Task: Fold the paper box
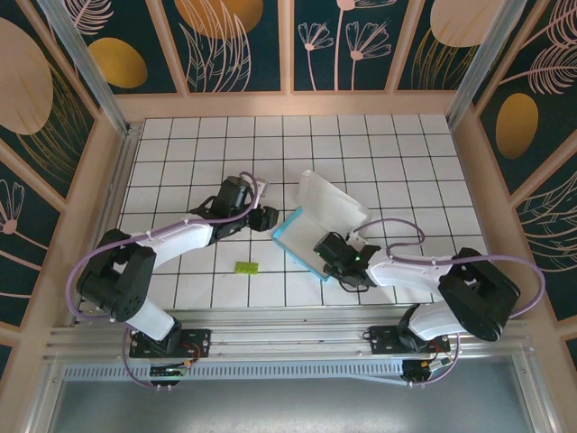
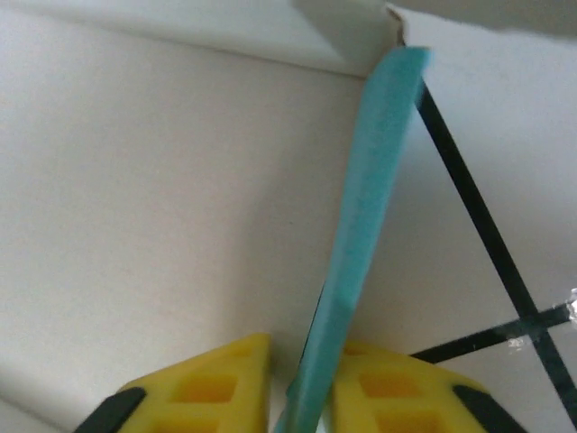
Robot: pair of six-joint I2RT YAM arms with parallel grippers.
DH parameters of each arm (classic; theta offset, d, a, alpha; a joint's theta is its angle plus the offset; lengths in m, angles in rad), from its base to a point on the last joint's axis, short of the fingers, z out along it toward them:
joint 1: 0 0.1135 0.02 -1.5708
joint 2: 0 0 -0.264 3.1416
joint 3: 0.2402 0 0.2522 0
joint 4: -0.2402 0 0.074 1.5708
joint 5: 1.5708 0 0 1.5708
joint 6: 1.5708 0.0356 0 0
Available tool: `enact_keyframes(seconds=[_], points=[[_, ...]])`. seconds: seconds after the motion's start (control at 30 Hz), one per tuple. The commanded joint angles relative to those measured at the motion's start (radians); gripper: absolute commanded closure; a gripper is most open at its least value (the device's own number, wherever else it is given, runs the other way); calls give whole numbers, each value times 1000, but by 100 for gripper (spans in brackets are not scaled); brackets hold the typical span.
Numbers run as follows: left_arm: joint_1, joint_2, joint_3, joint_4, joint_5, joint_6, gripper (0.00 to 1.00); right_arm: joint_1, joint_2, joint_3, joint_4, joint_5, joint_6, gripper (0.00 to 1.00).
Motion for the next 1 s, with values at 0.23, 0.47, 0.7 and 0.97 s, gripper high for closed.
enact_keyframes(seconds=[0.23,0.47,0.7,0.97], points=[[5,-50,-54,-52,-312,-318,60,-157,278,205,299,109,-596,91],[4,-23,-42,-59,-254,-359,59,-168,392,304,344,91,-630,87],[4,106,94,-176,-391,-353,59,-169,336,330,294,30,-617,64],[4,191,194,-293,-383,-312,59,-169,241,291,249,-32,-545,54]])
